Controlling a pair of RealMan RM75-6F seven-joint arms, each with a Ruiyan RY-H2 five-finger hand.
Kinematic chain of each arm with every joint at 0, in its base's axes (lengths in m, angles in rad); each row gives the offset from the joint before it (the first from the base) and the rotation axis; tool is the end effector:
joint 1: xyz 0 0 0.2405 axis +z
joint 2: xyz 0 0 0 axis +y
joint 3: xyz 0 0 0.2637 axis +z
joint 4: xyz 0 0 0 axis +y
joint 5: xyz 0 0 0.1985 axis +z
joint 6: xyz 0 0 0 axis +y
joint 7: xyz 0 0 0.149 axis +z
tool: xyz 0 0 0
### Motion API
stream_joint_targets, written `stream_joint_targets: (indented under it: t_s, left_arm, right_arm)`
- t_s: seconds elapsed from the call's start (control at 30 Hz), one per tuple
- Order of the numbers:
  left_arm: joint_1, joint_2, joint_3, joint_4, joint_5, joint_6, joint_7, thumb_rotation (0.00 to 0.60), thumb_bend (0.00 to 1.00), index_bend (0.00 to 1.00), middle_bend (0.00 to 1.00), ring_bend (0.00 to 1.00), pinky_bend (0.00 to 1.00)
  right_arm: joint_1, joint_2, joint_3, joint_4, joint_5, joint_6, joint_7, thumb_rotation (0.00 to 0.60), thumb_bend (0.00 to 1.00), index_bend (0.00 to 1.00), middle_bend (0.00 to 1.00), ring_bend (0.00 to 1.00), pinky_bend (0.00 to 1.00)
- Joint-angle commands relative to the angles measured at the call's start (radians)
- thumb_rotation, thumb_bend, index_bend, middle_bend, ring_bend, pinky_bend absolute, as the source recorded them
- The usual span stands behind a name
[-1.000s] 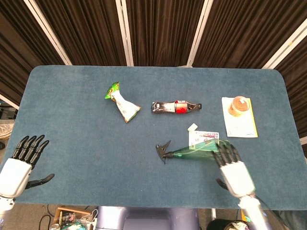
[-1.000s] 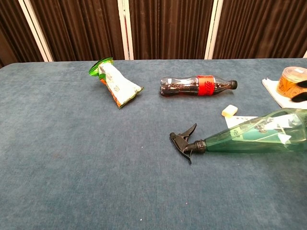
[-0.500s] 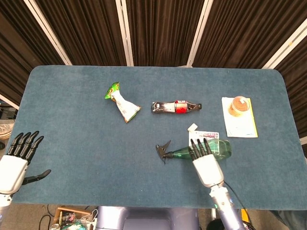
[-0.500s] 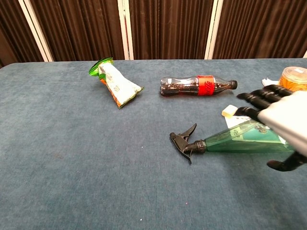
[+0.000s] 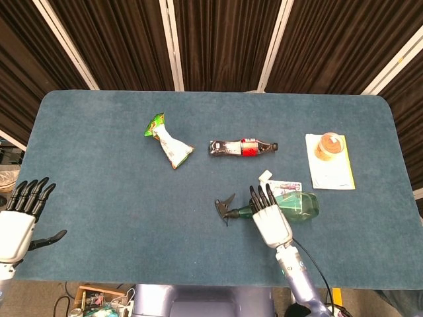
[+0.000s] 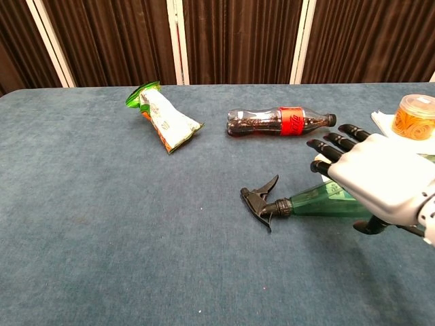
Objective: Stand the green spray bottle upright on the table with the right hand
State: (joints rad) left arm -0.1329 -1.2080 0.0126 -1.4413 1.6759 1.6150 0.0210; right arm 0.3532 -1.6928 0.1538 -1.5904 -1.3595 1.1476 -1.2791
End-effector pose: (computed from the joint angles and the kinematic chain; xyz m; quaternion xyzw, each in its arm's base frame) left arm -0.3020 0.1873 0.1558 -0.6557 -0.2849 -0.4242 0.5558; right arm -0.1811 -0.2492 -0.0295 0.7966 -0.1094 0.1947 0.5617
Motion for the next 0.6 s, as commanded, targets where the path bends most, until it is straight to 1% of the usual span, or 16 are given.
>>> stream_joint_targets:
  t_s: [0.03, 0.2, 0.27, 0.33, 0.37, 0.4, 0.43, 0.53, 0.6]
  left_arm:
    - [-0.005, -0.003, -0.005, -0.003, -0.014, -0.018, 0.011, 0.6, 0.0, 0.0, 0.0, 0.0, 0.05]
    - [-0.01, -0.005, -0.009, -0.011, -0.03, -0.045, 0.028, 0.6, 0.0, 0.0, 0.0, 0.0, 0.05]
    - [-0.011, -0.007, -0.01, -0.013, -0.033, -0.052, 0.035, 0.6, 0.0, 0.0, 0.0, 0.0, 0.05]
    - [-0.013, -0.009, -0.011, -0.015, -0.036, -0.059, 0.043, 0.6, 0.0, 0.0, 0.0, 0.0, 0.05]
    - [-0.014, -0.009, -0.012, -0.016, -0.038, -0.061, 0.045, 0.6, 0.0, 0.0, 0.0, 0.0, 0.05]
    - [-0.015, -0.009, -0.012, -0.017, -0.04, -0.064, 0.046, 0.6, 0.0, 0.0, 0.0, 0.0, 0.05]
    - [-0.015, -0.008, -0.013, -0.019, -0.043, -0.068, 0.045, 0.6, 0.0, 0.0, 0.0, 0.0, 0.05]
    - [-0.016, -0.008, -0.017, -0.02, -0.052, -0.075, 0.047, 0.6, 0.0, 0.0, 0.0, 0.0, 0.05]
    - [-0.013, -0.013, -0.027, -0.016, -0.063, -0.069, 0.063, 0.6, 0.0, 0.0, 0.0, 0.0, 0.05]
  right_arm:
    - [0.024, -0.001, 0.009, 0.03, 0.027, -0.024, 0.012, 0.6, 0.21, 0.2, 0.0, 0.0, 0.0]
    - [0.055, 0.005, 0.013, 0.076, 0.067, -0.05, 0.046, 0.6, 0.21, 0.25, 0.0, 0.0, 0.0]
    - [0.064, 0.005, 0.013, 0.096, 0.082, -0.058, 0.063, 0.6, 0.25, 0.28, 0.0, 0.0, 0.0]
    - [0.076, 0.007, 0.006, 0.118, 0.088, -0.067, 0.08, 0.6, 0.36, 0.35, 0.0, 0.0, 0.0]
    - [0.081, 0.006, 0.003, 0.126, 0.089, -0.069, 0.086, 0.6, 0.38, 0.38, 0.0, 0.0, 0.0]
    - [0.086, 0.006, 0.0, 0.134, 0.09, -0.072, 0.093, 0.6, 0.41, 0.44, 0.0, 0.0, 0.0]
    - [0.092, 0.006, -0.003, 0.143, 0.091, -0.074, 0.103, 0.6, 0.42, 0.48, 0.0, 0.0, 0.0]
    - [0.102, 0.005, -0.007, 0.159, 0.098, -0.079, 0.132, 0.6, 0.47, 0.64, 0.0, 0.0, 0.0]
    - [0.104, 0.002, -0.007, 0.16, 0.119, -0.079, 0.151, 0.6, 0.49, 0.71, 0.0, 0.0, 0.0]
